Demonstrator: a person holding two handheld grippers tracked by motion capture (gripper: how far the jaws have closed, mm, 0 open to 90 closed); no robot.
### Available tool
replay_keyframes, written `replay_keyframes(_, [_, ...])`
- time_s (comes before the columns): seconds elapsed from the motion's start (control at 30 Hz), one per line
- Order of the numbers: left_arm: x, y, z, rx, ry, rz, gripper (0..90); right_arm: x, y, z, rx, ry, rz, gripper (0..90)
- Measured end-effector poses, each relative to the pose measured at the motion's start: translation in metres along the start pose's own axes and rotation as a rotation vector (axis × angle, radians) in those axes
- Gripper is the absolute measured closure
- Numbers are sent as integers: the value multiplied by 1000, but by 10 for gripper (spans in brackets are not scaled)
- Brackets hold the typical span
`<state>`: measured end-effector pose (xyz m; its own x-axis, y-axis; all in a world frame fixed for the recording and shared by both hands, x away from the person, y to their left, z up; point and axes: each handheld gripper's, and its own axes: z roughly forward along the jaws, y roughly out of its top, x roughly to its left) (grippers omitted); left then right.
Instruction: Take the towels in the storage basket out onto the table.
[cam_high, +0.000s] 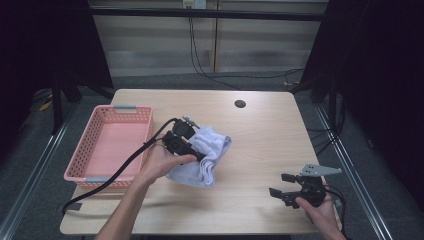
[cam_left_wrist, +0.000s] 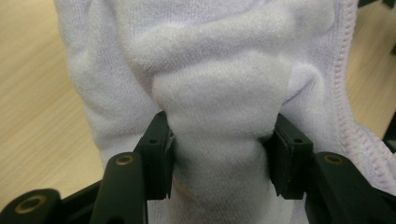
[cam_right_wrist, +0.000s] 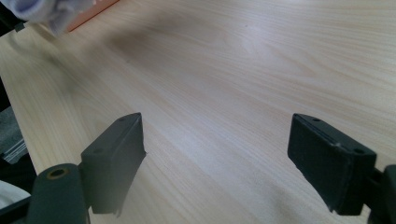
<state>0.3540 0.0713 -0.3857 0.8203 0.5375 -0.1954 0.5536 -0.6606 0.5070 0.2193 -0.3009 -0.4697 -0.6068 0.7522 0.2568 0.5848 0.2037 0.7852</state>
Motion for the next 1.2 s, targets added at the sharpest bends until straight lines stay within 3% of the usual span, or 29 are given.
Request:
replay_keyframes(0.03, [0,0,0,0,0,0,489,0,0,0,0,0,0,187])
replay_keyframes(0.2, [-4,-5,34,51,-31,14,485,0,0,1,6,3,-6,189])
replay_keyframes(0.4, [-5,-9,56,78,-36,7,467,1,0,2,7,5,-12,190])
replay_keyframes(0.6, [-10,-15,74,42,-35,14,396,1,-1,3,15,6,-13,192])
replay_keyframes(0.7, [-8,-16,72,34,-60,21,332,1,-1,4,14,5,-13,198])
replay_keyframes(0.8, [-8,-16,67,-16,-77,3,265,3,-1,4,14,5,-17,203])
replay_keyframes(0.9, [-11,-16,56,-53,-76,27,242,4,-2,4,13,6,-13,213])
replay_keyframes(1.03, [-24,-23,37,-118,-66,28,243,7,-2,4,16,14,-25,241])
replay_keyframes(1.07, [-25,-28,31,-137,-76,35,287,11,-2,4,23,11,-43,258])
replay_keyframes(1.13, [-28,-37,21,-146,-64,39,285,12,-2,5,26,14,-45,269])
replay_keyframes(1.2, [-30,-50,13,-162,-64,39,344,14,-2,7,36,26,-39,339])
